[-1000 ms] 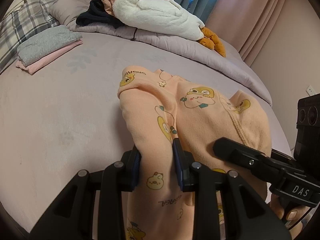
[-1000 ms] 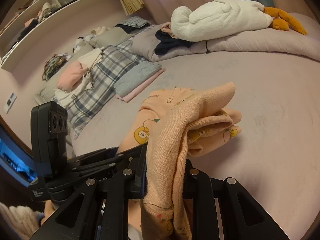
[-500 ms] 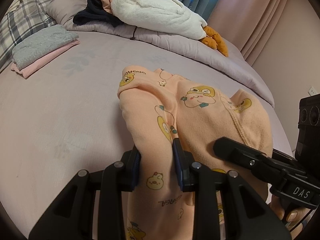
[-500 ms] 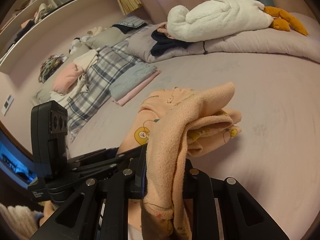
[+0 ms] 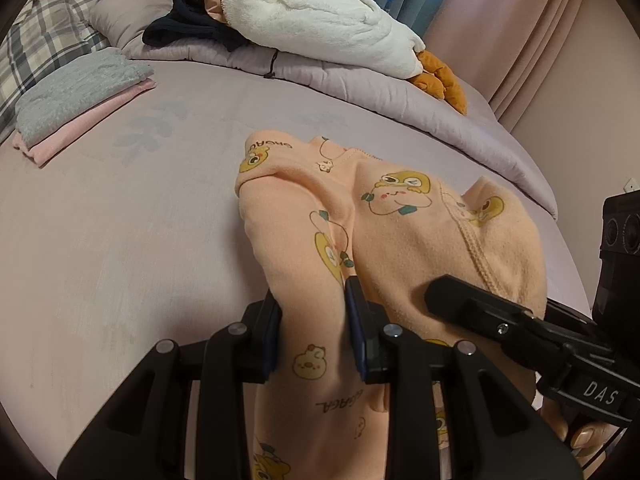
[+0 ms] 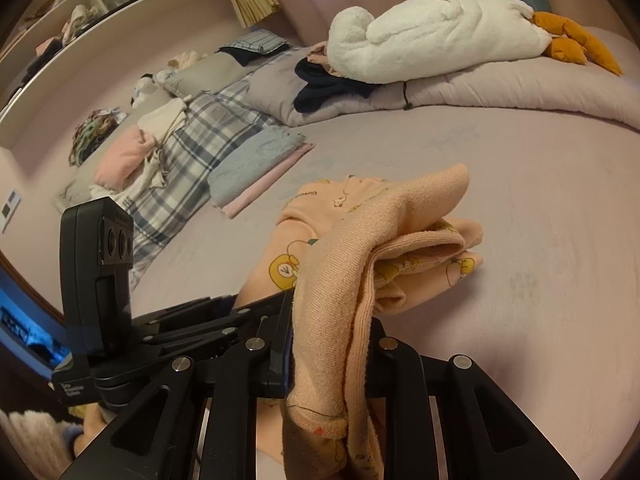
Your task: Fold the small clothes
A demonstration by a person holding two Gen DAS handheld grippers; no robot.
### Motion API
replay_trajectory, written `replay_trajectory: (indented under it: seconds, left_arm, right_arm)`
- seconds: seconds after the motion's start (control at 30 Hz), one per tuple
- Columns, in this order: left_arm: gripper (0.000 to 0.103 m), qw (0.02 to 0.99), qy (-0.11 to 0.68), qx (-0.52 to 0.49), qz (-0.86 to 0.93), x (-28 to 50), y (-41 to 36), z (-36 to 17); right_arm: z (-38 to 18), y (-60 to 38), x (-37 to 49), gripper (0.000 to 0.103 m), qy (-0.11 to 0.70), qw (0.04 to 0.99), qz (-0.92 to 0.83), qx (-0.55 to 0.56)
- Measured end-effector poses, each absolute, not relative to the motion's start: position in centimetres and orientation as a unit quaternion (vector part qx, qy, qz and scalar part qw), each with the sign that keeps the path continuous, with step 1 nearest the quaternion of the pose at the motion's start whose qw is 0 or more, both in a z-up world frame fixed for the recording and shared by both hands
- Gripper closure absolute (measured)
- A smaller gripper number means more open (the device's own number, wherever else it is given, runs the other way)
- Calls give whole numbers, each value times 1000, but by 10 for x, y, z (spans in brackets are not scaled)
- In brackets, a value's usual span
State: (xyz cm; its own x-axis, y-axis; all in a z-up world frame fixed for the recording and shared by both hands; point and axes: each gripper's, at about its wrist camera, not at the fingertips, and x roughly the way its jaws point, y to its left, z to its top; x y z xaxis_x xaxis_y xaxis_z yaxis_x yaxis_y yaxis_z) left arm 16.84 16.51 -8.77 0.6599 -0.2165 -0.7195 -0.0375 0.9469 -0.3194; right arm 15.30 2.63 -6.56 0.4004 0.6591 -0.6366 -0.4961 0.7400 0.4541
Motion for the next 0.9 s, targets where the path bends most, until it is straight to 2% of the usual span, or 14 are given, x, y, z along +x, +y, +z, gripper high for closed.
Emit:
replay_trajectory:
  seconds: [0.9]
  left_arm:
    - [75,891,429,-138,-56,250,154,-117]
  right_arm:
    - [-97,7,208,79,425,843,309,115]
